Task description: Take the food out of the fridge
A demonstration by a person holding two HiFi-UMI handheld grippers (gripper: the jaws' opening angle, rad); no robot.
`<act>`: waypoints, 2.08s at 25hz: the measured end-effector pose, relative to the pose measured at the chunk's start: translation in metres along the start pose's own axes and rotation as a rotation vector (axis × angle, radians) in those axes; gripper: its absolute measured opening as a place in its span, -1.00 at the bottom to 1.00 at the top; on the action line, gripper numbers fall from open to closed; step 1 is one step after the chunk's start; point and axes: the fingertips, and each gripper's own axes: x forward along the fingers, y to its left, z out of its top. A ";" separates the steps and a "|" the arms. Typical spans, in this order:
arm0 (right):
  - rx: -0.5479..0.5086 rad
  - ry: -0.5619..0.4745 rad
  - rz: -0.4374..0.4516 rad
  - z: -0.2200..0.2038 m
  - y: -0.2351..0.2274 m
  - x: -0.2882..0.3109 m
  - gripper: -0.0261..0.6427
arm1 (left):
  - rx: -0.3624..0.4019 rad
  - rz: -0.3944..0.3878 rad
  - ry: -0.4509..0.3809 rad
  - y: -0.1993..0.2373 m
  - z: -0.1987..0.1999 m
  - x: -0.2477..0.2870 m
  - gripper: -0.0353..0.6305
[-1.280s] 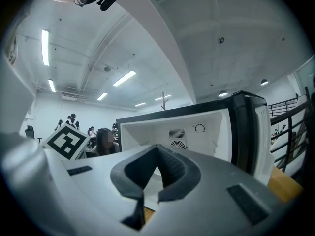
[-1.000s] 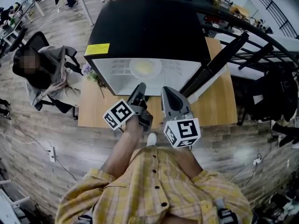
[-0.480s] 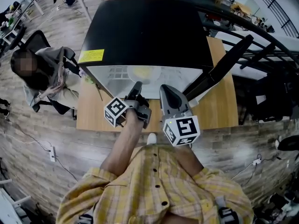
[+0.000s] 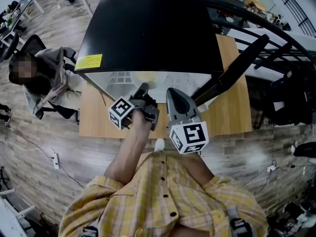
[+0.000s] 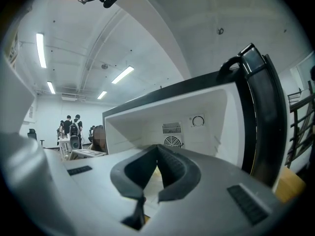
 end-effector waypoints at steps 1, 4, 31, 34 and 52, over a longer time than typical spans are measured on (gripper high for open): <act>0.003 0.000 -0.005 0.000 -0.002 -0.001 -0.90 | -0.003 0.006 0.003 0.000 0.000 0.000 -0.80; 0.016 -0.004 -0.011 0.001 -0.006 -0.003 -0.90 | -0.007 0.023 0.008 0.002 -0.001 -0.003 -0.84; -0.003 -0.036 -0.079 0.006 0.026 -0.040 -0.90 | -0.017 -0.055 0.049 -0.036 -0.027 -0.078 -0.85; -0.005 -0.039 -0.083 0.005 0.035 -0.048 -0.90 | 0.003 -0.062 0.059 -0.039 -0.030 -0.092 -0.85; -0.017 -0.018 -0.096 -0.013 0.069 -0.074 -0.90 | 0.013 -0.071 0.067 -0.035 -0.036 -0.147 -0.85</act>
